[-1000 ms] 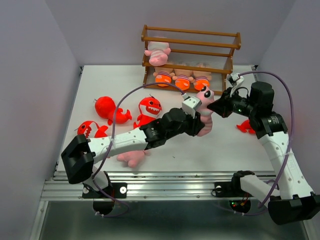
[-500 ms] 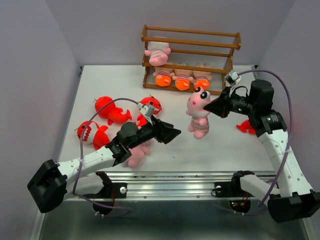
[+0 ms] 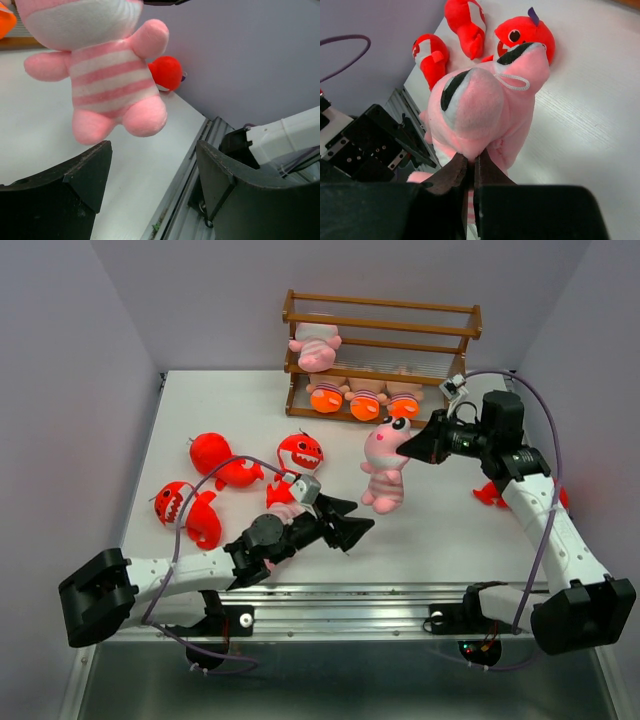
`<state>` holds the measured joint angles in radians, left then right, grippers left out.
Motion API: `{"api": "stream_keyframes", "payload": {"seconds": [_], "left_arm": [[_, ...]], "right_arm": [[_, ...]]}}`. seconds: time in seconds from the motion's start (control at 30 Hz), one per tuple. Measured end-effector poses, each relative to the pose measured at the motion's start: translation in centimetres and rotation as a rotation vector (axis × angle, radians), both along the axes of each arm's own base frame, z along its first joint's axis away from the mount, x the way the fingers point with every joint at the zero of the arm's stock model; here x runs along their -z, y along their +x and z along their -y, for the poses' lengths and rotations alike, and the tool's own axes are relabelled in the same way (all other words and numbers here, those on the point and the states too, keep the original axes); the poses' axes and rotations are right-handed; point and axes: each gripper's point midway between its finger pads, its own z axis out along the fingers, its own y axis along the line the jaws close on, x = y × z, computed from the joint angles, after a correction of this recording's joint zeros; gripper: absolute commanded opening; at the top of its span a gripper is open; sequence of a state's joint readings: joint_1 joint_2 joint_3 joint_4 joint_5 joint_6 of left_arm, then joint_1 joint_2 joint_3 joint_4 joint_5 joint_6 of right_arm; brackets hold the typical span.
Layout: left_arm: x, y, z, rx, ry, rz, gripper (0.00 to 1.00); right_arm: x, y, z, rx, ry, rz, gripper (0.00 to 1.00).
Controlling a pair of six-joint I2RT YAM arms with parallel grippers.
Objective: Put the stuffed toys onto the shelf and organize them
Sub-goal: Pass the stuffed toy from the left arm to the right, then pass the stuffed toy from the right arm to the left
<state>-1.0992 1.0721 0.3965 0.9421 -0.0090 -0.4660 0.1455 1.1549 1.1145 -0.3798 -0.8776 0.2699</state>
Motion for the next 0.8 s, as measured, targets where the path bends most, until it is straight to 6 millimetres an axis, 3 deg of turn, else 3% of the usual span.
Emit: {"api": "stream_keyframes", "payload": {"seconds": [0.37, 0.6, 0.8], "left_arm": [[3.6, 1.4, 2.3, -0.116, 0.214, 0.156, 0.79], [2.4, 3.2, 2.6, -0.219, 0.23, 0.225, 0.78], [1.0, 4.5, 3.0, -0.282, 0.21, 0.256, 0.7]], "right_arm": [[1.1, 1.3, -0.1, 0.098, 0.062, -0.187, 0.01], [1.1, 2.0, -0.2, 0.158, 0.119, -0.277, 0.01], [1.7, 2.1, -0.3, 0.18, 0.165, -0.339, 0.01]]}}
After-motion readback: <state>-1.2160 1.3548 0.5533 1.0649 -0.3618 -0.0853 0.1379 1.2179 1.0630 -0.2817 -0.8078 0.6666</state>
